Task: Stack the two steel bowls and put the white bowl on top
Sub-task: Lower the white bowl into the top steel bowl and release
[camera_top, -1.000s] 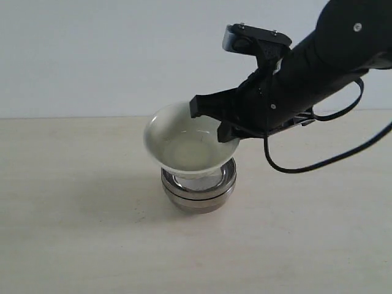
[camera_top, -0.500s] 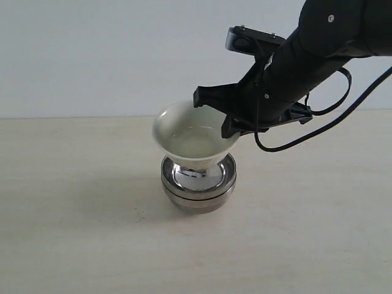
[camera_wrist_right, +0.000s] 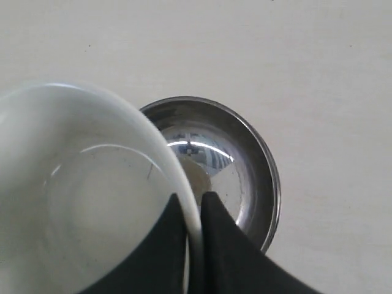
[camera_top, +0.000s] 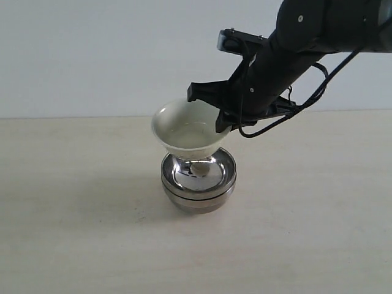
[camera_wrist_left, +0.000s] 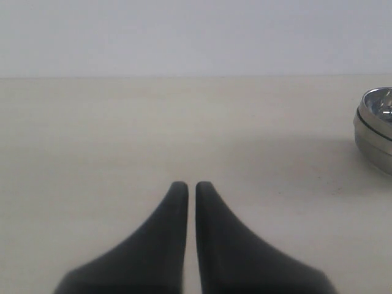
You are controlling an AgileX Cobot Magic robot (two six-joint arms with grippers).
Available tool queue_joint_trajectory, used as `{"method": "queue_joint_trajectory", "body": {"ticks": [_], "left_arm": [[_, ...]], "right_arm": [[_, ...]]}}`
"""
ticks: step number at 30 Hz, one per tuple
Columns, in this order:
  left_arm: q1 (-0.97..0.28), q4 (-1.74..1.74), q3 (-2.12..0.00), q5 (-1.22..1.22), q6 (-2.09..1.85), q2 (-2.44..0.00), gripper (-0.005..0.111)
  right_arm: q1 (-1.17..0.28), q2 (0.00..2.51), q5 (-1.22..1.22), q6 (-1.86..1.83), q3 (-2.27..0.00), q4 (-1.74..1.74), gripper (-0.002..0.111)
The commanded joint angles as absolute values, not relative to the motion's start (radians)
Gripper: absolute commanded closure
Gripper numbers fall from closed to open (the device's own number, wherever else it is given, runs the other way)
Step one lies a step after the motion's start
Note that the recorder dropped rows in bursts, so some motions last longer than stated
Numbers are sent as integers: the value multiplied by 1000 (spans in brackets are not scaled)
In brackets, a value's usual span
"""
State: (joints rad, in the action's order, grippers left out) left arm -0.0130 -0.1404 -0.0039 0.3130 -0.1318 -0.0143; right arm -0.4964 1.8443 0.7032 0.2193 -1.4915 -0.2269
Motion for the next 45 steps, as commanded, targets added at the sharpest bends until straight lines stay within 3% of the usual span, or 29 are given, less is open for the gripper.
{"method": "queue_joint_trajectory", "body": {"ticks": [1,25,27,34,45], "left_arm": [[-10,-149,0,311,-123,-7,103],[-10,-149,0,311,-123,-7,103],[-10,-149,0,311,-123,-7,103],[-10,-149,0,311,-123,-7,103],[-10,-149,0,311,-123,-7,103]], "right_arm": [[-486,1920,678,213,-1517,-227,108],[-439,2016,672,106,-1517,-296,108],[-439,2016,672,106,-1517,-297,103],[-439,2016,672,93,-1517,-300,64],[-439,1955,721,65,-1517,-271,64]]}}
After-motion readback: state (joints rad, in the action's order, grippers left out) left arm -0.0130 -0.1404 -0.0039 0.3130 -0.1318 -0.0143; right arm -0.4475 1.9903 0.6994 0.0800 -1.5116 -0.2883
